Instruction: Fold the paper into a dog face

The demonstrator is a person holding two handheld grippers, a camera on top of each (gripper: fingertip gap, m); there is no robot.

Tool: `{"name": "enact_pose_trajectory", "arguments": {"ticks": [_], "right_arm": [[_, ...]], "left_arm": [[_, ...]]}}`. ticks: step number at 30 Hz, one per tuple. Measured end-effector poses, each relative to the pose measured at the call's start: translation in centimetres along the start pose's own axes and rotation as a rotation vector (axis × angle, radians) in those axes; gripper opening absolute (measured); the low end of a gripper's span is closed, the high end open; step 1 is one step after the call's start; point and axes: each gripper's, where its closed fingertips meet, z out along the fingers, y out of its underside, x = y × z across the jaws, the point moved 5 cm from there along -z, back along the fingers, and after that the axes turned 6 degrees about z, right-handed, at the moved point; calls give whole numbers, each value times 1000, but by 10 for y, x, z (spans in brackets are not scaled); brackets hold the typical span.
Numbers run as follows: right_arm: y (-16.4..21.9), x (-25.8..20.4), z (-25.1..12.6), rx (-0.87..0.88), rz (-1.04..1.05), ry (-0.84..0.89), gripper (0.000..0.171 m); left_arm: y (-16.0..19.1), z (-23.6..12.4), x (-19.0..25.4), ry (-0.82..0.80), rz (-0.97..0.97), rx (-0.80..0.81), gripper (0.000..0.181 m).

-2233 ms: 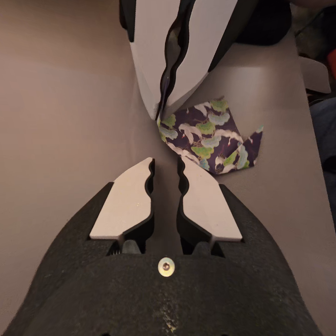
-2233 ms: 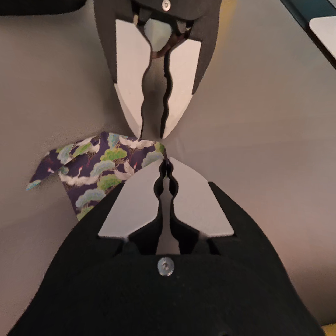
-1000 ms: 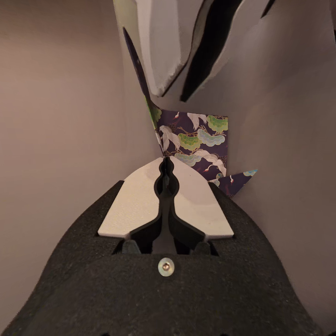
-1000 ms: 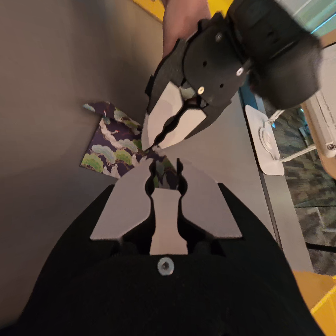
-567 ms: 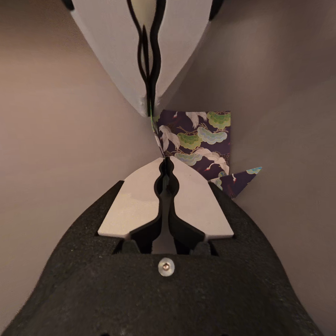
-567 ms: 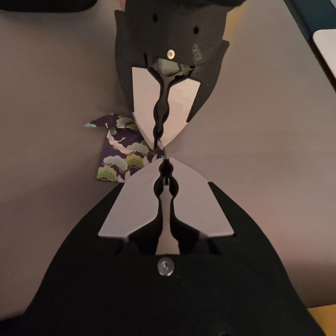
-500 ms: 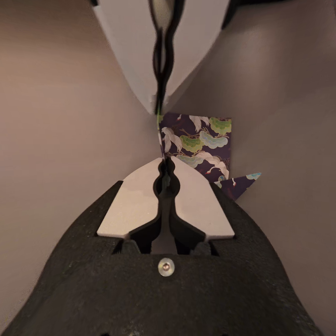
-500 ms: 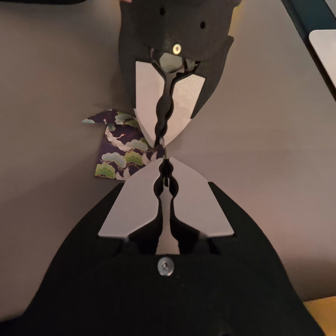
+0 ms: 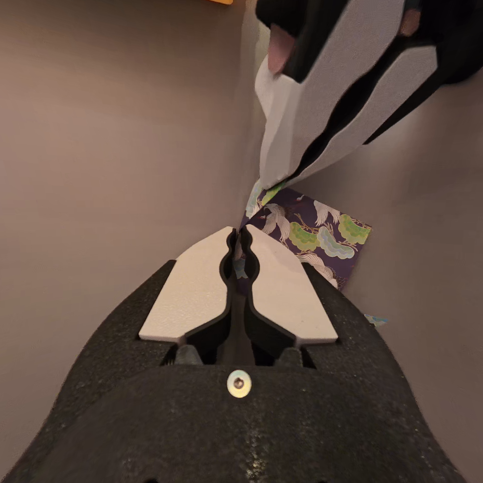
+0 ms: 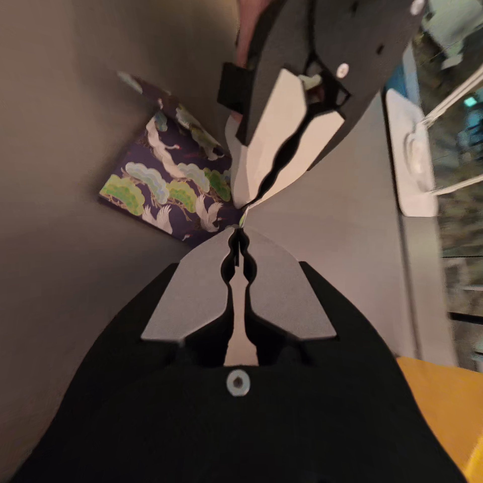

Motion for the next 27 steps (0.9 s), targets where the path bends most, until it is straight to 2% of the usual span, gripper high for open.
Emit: {"name": "enact_pose_trajectory", "arguments": {"ticks": [1, 4, 7, 12, 16, 22, 27], "right_arm": [[0, -4, 1, -13, -61, 40, 1], [-1, -15, 4, -34, -169, 62, 3], [0, -19, 8, -42, -61, -52, 15], [3, -13, 8, -57, 92, -248, 20], [4, -13, 6, -113, 130, -379, 23], [4, -13, 7, -126, 154, -491, 31], [4, -13, 9, -124, 177, -536, 34]], "left_arm": [[0, 0, 0, -8, 2, -1, 3], [0, 0, 1, -10, -29, 6, 4], [0, 1, 1, -25, -25, 15, 4], [0, 1, 1, -24, -14, 8, 3], [0, 1, 1, -8, 26, -3, 3], [-2, 1, -5, -4, 90, -39, 3], [-4, -4, -11, -5, 30, -53, 12]]}}
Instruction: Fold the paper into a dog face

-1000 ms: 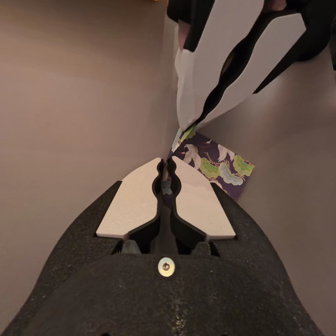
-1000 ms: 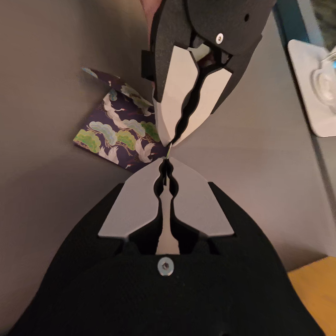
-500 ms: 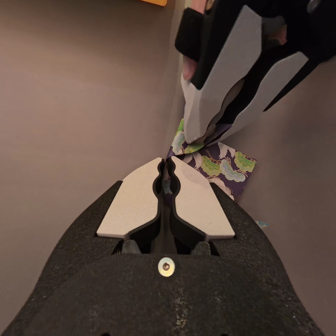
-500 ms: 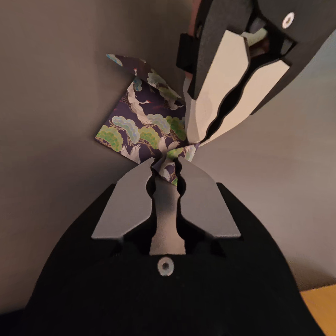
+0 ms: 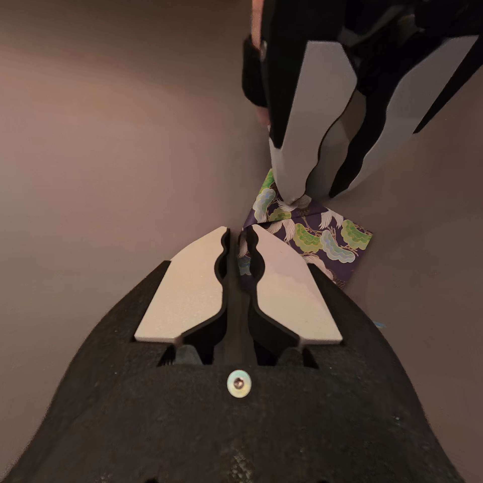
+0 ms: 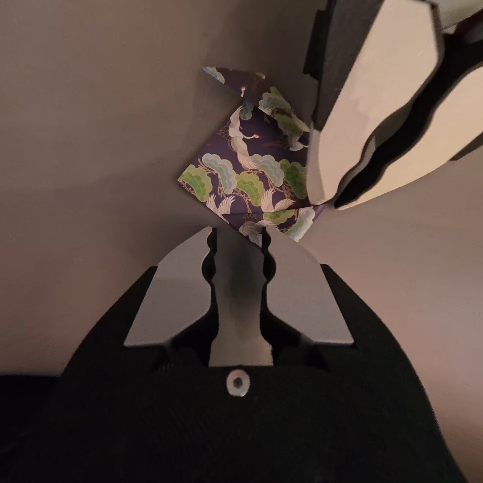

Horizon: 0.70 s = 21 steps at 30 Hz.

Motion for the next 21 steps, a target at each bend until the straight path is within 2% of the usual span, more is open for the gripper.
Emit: {"name": "enact_pose_trajectory", "arguments": {"ticks": [4, 7, 11, 15, 21], "right_arm": [[0, 0, 0, 8, 26, 5, 34], [-1, 0, 0, -1, 37, 11, 34], [-2, 1, 0, -15, 61, 3, 34], [-4, 5, 1, -12, 119, -12, 28], [-5, 13, 1, -7, 317, -26, 16]], "left_arm": [[3, -27, 2, -61, -64, 124, 15], [10, -50, 21, -81, -80, 214, 13], [30, -40, 49, -126, -23, 131, 5], [39, -20, 50, -186, 37, -1, 0], [38, -18, 46, -199, 26, -12, 0]]}}
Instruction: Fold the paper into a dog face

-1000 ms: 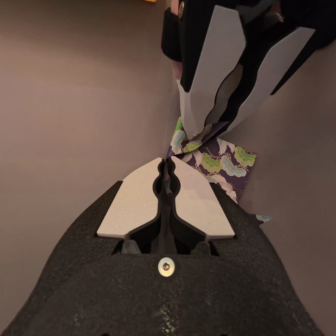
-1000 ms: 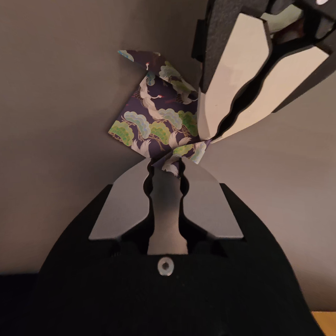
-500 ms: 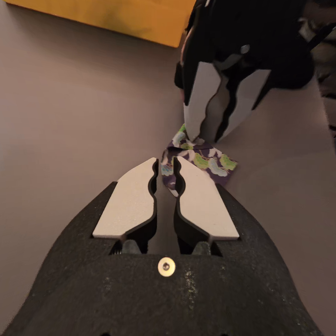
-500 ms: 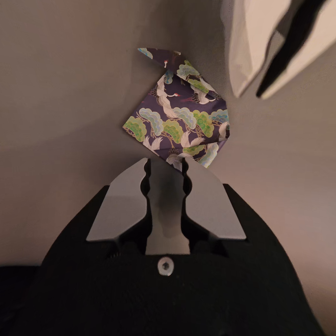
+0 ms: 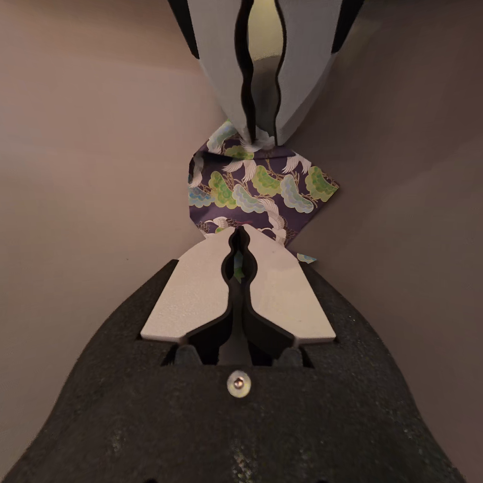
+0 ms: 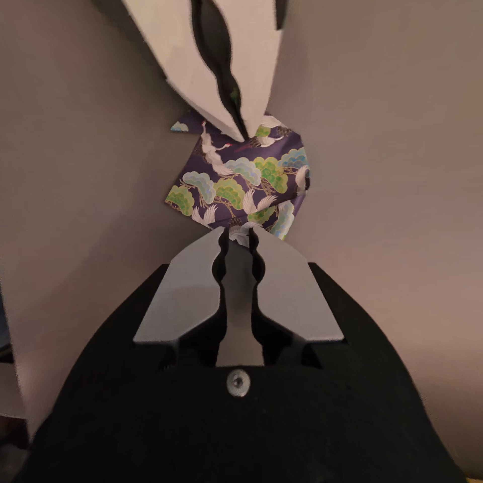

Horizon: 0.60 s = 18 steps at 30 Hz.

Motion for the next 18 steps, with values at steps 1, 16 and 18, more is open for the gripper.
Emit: {"name": "enact_pose_trajectory", "arguments": {"ticks": [1, 16, 18], "right_arm": [[-1, 1, 0, 3, 45, 0, 14], [-4, -9, 7, 183, 443, 362, 18], [-4, -12, 8, 184, 439, 400, 22]], "left_arm": [[0, 0, 0, -3, 1, 0, 0], [-4, 0, 5, -128, -76, -65, 0], [-4, 0, 6, -134, -77, -59, 0]]}}
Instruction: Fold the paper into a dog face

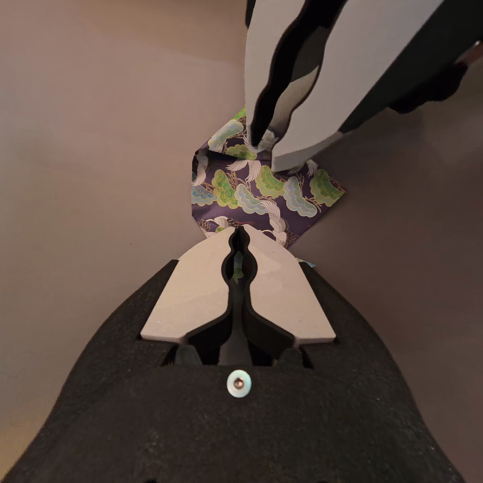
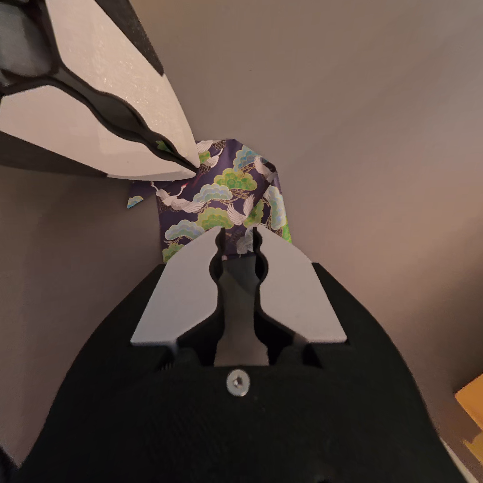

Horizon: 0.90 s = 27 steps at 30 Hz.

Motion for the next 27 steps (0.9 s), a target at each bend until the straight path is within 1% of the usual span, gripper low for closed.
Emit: {"name": "enact_pose_trajectory", "arguments": {"ticks": [4, 8, 10, 19, 27], "right_arm": [[3, -3, -1, 21, -58, 83, 22], [5, -4, -2, 38, -97, 85, 19], [8, -5, -2, 35, -116, 28, 12], [12, 6, -8, -38, -246, -142, 11], [12, 11, -8, -57, -317, -268, 11]], "left_arm": [[1, 0, 0, -3, 6, 17, 0], [2, -1, 0, 9, -5, 37, 0], [2, -1, -1, 19, -8, 49, 0], [4, -2, -4, 89, -10, 90, 0], [5, -2, -3, 88, 41, 91, 0]]}}
